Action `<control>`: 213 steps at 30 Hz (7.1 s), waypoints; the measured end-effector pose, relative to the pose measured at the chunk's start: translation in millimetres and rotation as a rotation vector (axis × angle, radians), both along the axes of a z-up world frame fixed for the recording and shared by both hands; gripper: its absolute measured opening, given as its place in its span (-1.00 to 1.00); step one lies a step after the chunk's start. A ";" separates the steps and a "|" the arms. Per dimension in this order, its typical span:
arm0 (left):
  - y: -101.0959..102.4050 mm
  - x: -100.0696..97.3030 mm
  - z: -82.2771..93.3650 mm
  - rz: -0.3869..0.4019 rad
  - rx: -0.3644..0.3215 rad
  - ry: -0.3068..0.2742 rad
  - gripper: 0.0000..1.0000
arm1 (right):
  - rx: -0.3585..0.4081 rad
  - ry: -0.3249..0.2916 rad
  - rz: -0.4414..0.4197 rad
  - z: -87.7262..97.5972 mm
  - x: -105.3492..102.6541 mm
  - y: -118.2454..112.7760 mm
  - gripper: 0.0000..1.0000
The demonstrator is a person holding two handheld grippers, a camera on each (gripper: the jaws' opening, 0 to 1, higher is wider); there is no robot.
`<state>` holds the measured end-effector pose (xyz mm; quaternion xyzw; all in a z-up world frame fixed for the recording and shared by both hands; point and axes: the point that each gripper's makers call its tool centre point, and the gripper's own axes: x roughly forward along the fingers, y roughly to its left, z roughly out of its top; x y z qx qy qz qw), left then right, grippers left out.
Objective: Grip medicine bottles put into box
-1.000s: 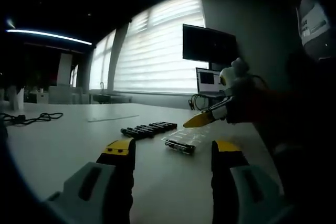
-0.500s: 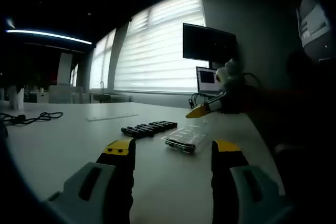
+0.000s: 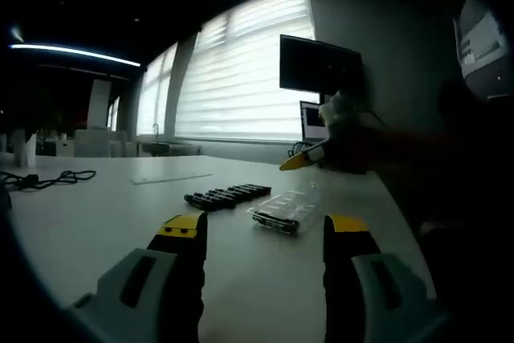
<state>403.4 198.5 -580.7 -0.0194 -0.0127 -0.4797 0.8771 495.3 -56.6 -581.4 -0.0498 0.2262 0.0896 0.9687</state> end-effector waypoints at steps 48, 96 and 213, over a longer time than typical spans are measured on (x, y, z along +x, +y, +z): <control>0.4 1.1 2.6 -0.004 -0.019 0.004 0.02 | 0.007 0.377 0.061 -58.7 66.8 -9.0 -0.75; -0.3 0.3 2.4 -0.006 -0.006 -0.004 0.02 | 0.067 0.514 0.084 -29.0 40.3 10.2 -0.85; -1.9 -2.0 0.3 -0.010 0.013 -0.016 0.02 | 0.447 0.727 0.157 -73.8 -71.7 134.6 -1.00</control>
